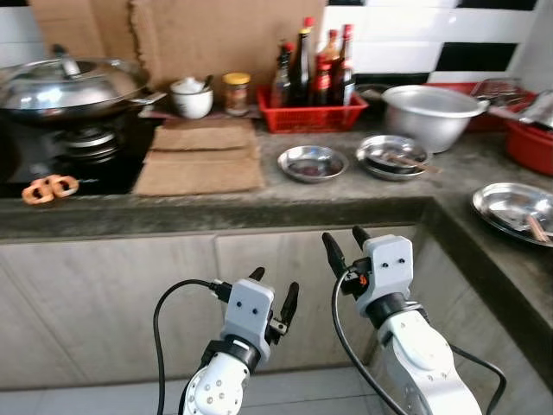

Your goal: Kitchen organization

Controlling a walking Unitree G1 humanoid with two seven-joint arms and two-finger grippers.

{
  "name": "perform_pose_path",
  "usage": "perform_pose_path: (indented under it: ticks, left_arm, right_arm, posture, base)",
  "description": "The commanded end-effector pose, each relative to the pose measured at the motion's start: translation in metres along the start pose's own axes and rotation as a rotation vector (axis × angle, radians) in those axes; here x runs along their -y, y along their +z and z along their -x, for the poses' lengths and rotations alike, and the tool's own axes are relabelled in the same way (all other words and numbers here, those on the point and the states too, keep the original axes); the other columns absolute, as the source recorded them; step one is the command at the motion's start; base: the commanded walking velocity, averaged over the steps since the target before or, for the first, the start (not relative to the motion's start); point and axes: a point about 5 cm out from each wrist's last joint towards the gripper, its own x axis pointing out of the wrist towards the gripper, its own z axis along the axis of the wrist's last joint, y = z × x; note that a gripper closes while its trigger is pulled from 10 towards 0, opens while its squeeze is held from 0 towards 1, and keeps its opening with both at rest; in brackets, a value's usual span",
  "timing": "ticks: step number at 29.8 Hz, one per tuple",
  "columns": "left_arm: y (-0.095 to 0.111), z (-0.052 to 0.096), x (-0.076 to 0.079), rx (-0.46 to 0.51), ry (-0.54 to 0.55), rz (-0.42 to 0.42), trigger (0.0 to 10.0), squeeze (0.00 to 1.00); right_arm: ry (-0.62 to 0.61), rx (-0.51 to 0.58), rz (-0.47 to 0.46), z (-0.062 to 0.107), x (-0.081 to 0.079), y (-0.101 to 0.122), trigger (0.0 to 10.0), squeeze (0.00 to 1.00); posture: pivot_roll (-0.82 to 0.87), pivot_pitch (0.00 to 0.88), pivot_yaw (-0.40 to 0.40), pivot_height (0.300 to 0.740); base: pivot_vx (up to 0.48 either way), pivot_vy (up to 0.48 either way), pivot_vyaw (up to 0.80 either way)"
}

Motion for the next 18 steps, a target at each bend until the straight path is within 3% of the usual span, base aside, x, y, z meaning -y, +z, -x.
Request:
perform_pose_path:
  ticks: [1,8,10,13,18]
  left_arm:
    - [0.001,0.002,-0.008,0.003,0.028,-0.019,10.0,0.00]
    - [0.002,0.001,-0.007,0.005,0.026,-0.018,10.0,0.00]
    - [-0.002,0.002,-0.008,-0.061,0.034,-0.103,10.0,0.00]
    - [0.004,0.000,-0.006,0.001,0.030,-0.033,10.0,0.00]
    - [0.002,0.001,-0.007,0.006,0.030,-0.020,10.0,0.00]
  right_arm:
    - [0.023,0.022,-0.016,-0.004,-0.007,0.005,10.0,0.00]
    - [0.021,0.037,-0.012,-0.008,-0.004,0.008,10.0,0.00]
    - [0.035,0.050,0.000,-0.009,-0.004,0.010,10.0,0.00]
    - [0.033,0.056,-0.004,-0.014,-0.003,0.015,10.0,0.00]
    - [0.023,0.036,0.009,-0.021,-0.001,0.015,10.0,0.00]
  posture:
    - [0.10,0.000,-0.049,0.740]
    - [0.10,0.000,-0.052,0.740]
    - [0.10,0.000,-0.052,0.740]
    - [0.10,0.000,-0.054,0.740]
    - [0.10,0.000,-0.056,0.740]
  base:
    - [0.345,0.000,0.00]
    - [0.347,0.000,0.00]
    - [0.345,0.000,0.00]
    - [0.350,0.000,0.00]
    - [0.345,0.000,0.00]
